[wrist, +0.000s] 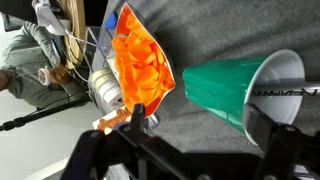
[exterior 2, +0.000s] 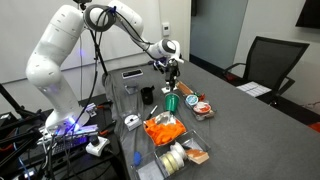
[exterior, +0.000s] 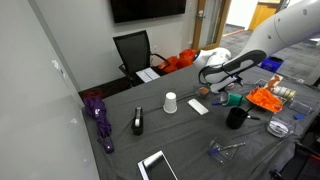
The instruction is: Put the green cup in an upright position
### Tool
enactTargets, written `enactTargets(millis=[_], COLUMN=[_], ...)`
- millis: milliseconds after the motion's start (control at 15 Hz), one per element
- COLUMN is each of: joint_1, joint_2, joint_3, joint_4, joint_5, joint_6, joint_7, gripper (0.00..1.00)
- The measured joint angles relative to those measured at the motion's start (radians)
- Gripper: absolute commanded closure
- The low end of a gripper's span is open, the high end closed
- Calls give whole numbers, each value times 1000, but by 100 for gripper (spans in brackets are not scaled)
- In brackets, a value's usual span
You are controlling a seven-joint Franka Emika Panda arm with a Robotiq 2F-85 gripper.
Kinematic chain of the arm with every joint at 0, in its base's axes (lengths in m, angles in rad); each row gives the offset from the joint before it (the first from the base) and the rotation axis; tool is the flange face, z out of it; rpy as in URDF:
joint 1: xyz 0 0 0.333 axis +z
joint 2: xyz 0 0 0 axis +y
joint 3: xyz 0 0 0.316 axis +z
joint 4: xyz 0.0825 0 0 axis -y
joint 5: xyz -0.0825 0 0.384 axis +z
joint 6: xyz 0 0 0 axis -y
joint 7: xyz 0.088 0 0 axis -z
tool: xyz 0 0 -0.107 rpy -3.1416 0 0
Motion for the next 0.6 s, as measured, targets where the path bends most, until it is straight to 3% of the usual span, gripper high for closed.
enactTargets(millis=[600], joint_1=[-31], joint_2=[6], joint_3=[-3], joint_4=[4], joint_5=[-6], joint_6=[42], joint_7=[-6], gripper=[0])
